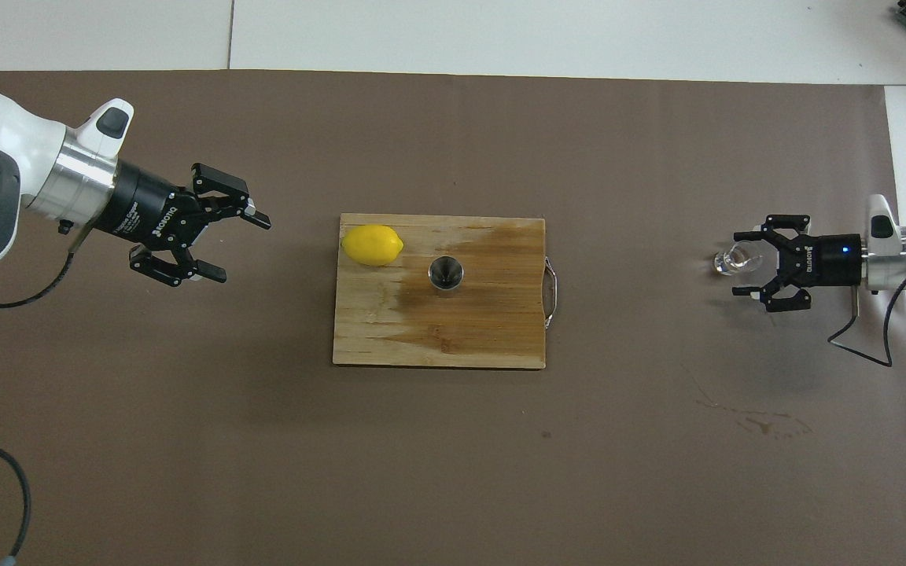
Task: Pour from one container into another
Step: 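Withdraw the left gripper while the right gripper grasps the clear glass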
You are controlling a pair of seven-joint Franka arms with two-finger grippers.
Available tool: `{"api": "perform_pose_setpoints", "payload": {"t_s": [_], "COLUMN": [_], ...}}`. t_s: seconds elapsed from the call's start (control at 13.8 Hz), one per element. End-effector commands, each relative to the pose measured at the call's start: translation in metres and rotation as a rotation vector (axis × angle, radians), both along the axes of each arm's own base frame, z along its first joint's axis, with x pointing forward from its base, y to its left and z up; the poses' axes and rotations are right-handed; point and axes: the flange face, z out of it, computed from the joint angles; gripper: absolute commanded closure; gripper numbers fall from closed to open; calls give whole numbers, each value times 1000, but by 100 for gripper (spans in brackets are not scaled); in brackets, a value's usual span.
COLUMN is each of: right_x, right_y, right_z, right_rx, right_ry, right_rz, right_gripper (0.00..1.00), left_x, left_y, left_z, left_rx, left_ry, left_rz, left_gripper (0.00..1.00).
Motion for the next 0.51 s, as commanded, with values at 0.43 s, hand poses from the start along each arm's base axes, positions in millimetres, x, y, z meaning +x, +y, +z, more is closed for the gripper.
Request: {"api": "perform_pose_setpoints", "payload": {"t_s": [0.43], "right_x": [2], "right_y": [-7], "right_z": [-1], "right_rx": [18], "right_ry": [-18], "right_rz": [10], "right_gripper": [12], "left_x": [-8], "left_y": [-32], "left_z": [70], "left_rx": [397], "left_ry": [-361], "left_rz": [-516], "left_gripper": [0]}}
